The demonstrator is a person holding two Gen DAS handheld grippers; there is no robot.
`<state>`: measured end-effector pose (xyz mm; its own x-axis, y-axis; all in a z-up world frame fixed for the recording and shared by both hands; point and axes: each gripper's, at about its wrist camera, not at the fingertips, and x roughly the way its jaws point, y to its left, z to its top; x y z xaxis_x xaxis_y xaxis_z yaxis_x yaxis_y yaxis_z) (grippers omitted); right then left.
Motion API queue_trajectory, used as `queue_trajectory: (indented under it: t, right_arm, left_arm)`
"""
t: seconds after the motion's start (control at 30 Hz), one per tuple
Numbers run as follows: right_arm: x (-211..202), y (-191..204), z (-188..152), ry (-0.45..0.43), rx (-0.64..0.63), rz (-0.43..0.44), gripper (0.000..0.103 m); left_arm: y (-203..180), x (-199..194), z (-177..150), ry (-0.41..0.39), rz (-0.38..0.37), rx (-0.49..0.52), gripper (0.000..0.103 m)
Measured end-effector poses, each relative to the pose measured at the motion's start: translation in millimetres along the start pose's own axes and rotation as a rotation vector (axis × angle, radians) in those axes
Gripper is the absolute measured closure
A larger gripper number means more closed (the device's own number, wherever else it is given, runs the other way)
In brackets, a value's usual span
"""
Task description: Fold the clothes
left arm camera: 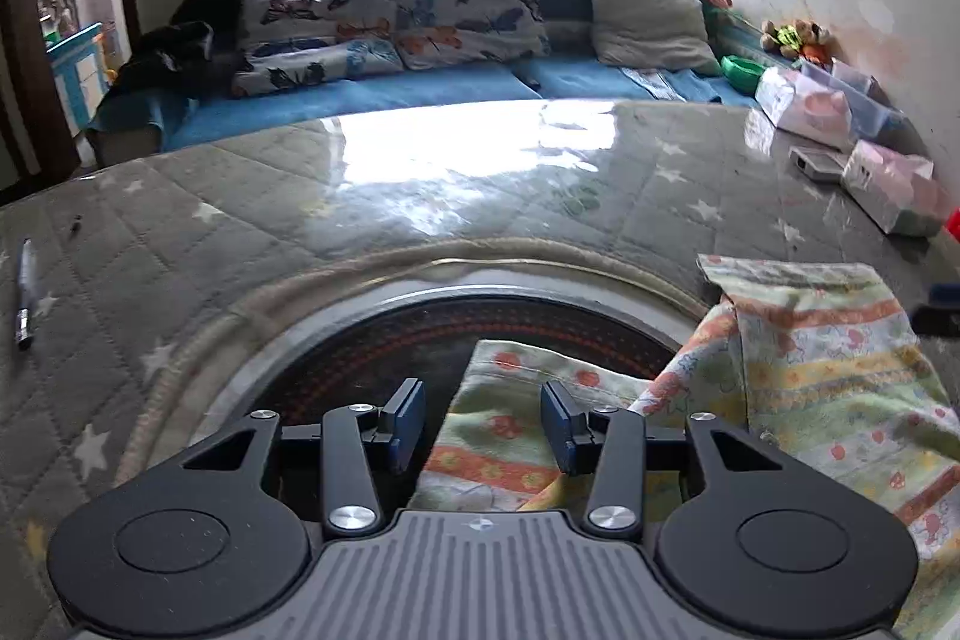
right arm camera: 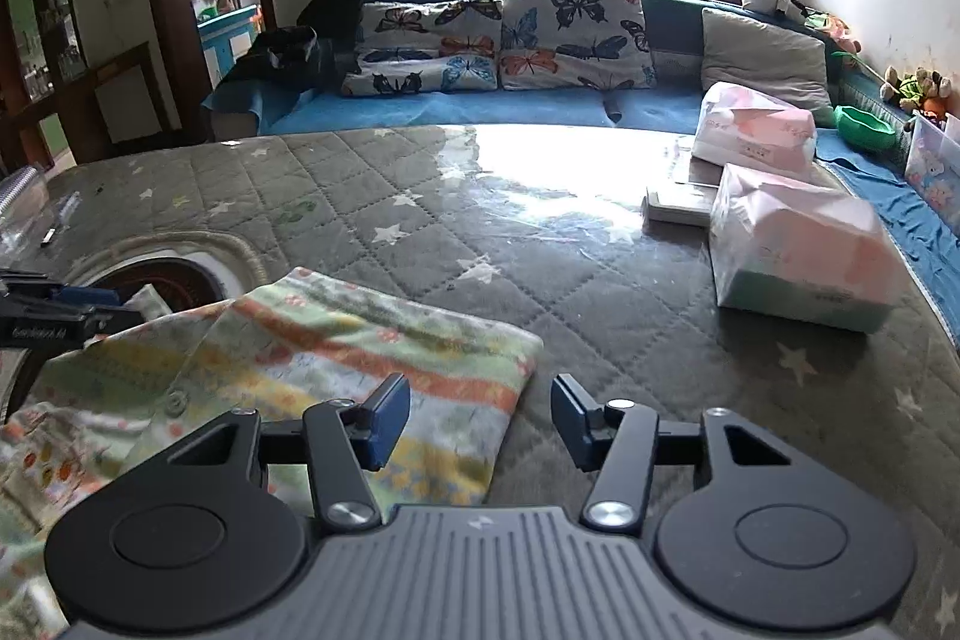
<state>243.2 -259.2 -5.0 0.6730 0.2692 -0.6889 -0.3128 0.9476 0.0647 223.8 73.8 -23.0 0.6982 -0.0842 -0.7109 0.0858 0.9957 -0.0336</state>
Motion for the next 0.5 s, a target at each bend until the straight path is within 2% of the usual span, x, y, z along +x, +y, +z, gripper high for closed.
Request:
queue_trajectory:
  t: [0.1, 0.2, 0.27, 0.3, 0.37, 0.5]
  right_arm:
    - [14.1, -2.5, 4.7, 0.016, 0.010, -0.007, 0.054]
    - [24.4, -3.7, 6.5, 0.031, 0.019, -0.005, 0.061]
    - [28.2, -2.6, 6.7, 0.036, 0.019, -0.004, 0.069]
    - [29.2, -1.5, 6.8, 0.037, 0.017, -0.004, 0.071]
    - [29.9, 0.5, 7.8, 0.029, 0.009, -0.015, 0.083]
    - [30.6, 2.7, 11.0, 0.004, -0.004, -0.023, 0.086]
  left_arm:
    - [-1.3, 4.1, 1.1, -0.005, -0.014, 0.014, 0.058]
    - [-2.1, 6.0, 2.5, -0.015, -0.039, 0.029, 0.075]
    - [-4.1, 5.9, 3.1, -0.024, -0.045, 0.046, 0.090]
    - [-4.5, 5.1, 3.4, -0.033, -0.042, 0.050, 0.092]
    - [-2.3, 0.0, 4.2, -0.072, -0.002, 0.036, 0.094]
    - [12.1, -16.0, 6.6, -0.196, 0.101, -0.062, 0.095]
